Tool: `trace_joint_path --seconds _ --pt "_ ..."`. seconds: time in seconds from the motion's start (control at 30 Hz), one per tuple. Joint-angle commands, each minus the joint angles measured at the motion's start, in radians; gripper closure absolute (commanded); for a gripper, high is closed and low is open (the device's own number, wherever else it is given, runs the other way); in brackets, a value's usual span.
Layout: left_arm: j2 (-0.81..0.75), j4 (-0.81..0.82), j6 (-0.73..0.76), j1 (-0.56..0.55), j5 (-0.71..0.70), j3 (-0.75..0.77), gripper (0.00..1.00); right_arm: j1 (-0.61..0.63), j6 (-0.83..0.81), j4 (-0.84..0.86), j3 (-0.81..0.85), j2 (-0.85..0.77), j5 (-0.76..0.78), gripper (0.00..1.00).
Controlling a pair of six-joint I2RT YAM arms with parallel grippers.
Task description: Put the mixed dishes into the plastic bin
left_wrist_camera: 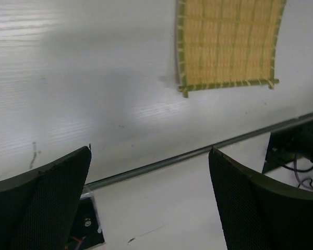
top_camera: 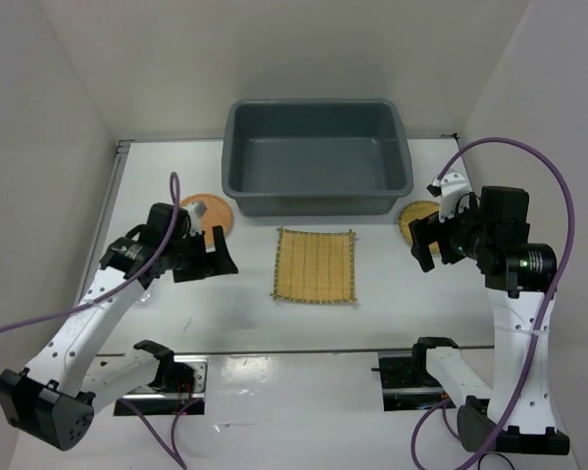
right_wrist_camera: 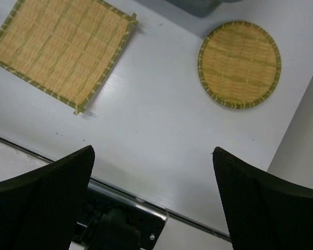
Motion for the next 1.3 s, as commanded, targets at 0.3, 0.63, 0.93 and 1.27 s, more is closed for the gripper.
trace_joint_path --seconds 0.3,0.63,0.93,1.27 --pt "0.379 0.453 -0.169 -0.316 0.121 -0.044 0.0 -0.001 0.059 0.069 -0.09 -0.003 0.045 0.02" --pt "0.566 0.576 -0.177 -0.284 0.155 -0.055 0.0 0.043 -0.004 0.285 -0.188 0.13 -0.118 1.0" --pt "0.561 0.626 -0.187 -0.23 0.16 -0.107 0.0 0.295 -0.15 0.527 -0.442 0.21 -0.095 0.87" --pt "0.594 0.781 -0.231 -0.187 0.259 -0.17 0.0 0.304 0.239 0.818 -0.468 0.398 -0.299 0.02"
